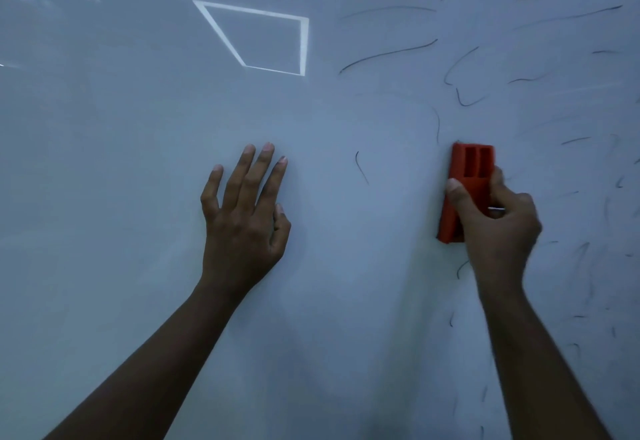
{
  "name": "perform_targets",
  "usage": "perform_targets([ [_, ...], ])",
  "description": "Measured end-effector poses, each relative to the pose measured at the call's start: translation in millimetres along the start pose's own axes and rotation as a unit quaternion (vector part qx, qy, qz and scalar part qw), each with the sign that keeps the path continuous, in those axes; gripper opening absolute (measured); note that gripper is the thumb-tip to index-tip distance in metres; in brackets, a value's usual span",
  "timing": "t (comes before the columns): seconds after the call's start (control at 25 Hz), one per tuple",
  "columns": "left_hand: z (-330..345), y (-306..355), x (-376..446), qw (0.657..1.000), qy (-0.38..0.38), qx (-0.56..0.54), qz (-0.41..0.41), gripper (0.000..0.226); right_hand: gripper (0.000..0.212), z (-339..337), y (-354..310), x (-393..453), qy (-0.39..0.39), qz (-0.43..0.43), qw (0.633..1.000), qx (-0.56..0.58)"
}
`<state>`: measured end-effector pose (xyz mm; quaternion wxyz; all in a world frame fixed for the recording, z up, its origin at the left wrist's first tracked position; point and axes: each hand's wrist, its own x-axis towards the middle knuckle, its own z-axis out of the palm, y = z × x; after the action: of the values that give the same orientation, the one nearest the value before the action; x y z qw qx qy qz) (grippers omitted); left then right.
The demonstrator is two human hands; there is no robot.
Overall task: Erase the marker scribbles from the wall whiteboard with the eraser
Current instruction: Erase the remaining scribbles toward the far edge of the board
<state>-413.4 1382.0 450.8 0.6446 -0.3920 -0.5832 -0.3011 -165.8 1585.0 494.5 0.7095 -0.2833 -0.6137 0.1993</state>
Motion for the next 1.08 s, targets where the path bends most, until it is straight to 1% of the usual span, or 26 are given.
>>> perform_targets([
  [0.04,1,0,-1,1.0,-0.001,0.002,-0.001,0.06,0.07,8,-9,-13,-0.013,-0.04,0.999,-0.01],
  [0.08,1,1,-1,1.0,-0.002,0.002,-0.001,0.061,0.068,17,-17,-29,-0.038,-0.102,0.994,-0.032],
  [0.12,1,1,-1,1.0,-0.002,0.001,-0.001,0.061,0.066,24,-25,-45,-0.07,-0.179,0.979,-0.066],
  [0.2,1,2,-1,1.0,-0.006,-0.004,-0.004,0.061,0.065,35,-32,-76,-0.124,-0.326,0.927,-0.137],
  [0.24,2,1,-2,1.0,-0.008,-0.004,-0.004,0.061,0.065,38,-31,-86,-0.147,-0.383,0.897,-0.162],
  [0.32,2,0,-2,1.0,-0.013,0.002,-0.002,0.062,0.064,38,-27,-92,-0.168,-0.461,0.849,-0.194],
  [0.4,1,0,-2,1.0,-0.012,0.003,-0.002,0.061,0.065,37,-28,-79,-0.161,-0.505,0.823,-0.203],
  [0.44,1,1,-2,1.0,-0.011,0.003,-0.004,0.061,0.065,38,-30,-71,-0.155,-0.517,0.818,-0.2],
  [0.52,0,2,-1,1.0,-0.012,0.005,-0.006,0.061,0.066,39,-39,-47,-0.142,-0.513,0.827,-0.182],
  [0.6,1,2,0,1.0,-0.016,0.009,-0.005,0.062,0.066,37,-47,-15,-0.113,-0.479,0.855,-0.165],
  [0.68,0,2,0,1.0,-0.019,0.011,-0.004,0.064,0.066,31,-49,24,-0.069,-0.407,0.899,-0.15],
  [0.8,-3,0,1,1.0,-0.023,0.014,0.002,0.065,0.069,19,-40,75,0.006,-0.265,0.958,-0.113],
  [0.84,-4,-2,4,1.0,-0.025,0.016,0.004,0.066,0.07,18,-38,83,0.035,-0.22,0.97,-0.095],
  [0.92,-6,-9,17,0.999,-0.026,0.032,-0.003,0.072,0.069,25,-38,82,0.081,-0.162,0.98,-0.08],
  [0.96,-7,-13,27,0.999,-0.025,0.045,-0.012,0.074,0.067,32,-40,73,0.096,-0.159,0.979,-0.084],
  [1.0,-8,-18,37,0.998,-0.024,0.059,-0.022,0.076,0.065,40,-43,59,0.1,-0.181,0.974,-0.088],
  [1.04,-8,-23,49,0.997,-0.023,0.071,-0.027,0.078,0.063,50,-46,42,0.094,-0.228,0.965,-0.086],
  [1.08,-8,-28,62,0.996,-0.024,0.08,-0.025,0.079,0.061,58,-48,24,0.077,-0.292,0.95,-0.083],
])
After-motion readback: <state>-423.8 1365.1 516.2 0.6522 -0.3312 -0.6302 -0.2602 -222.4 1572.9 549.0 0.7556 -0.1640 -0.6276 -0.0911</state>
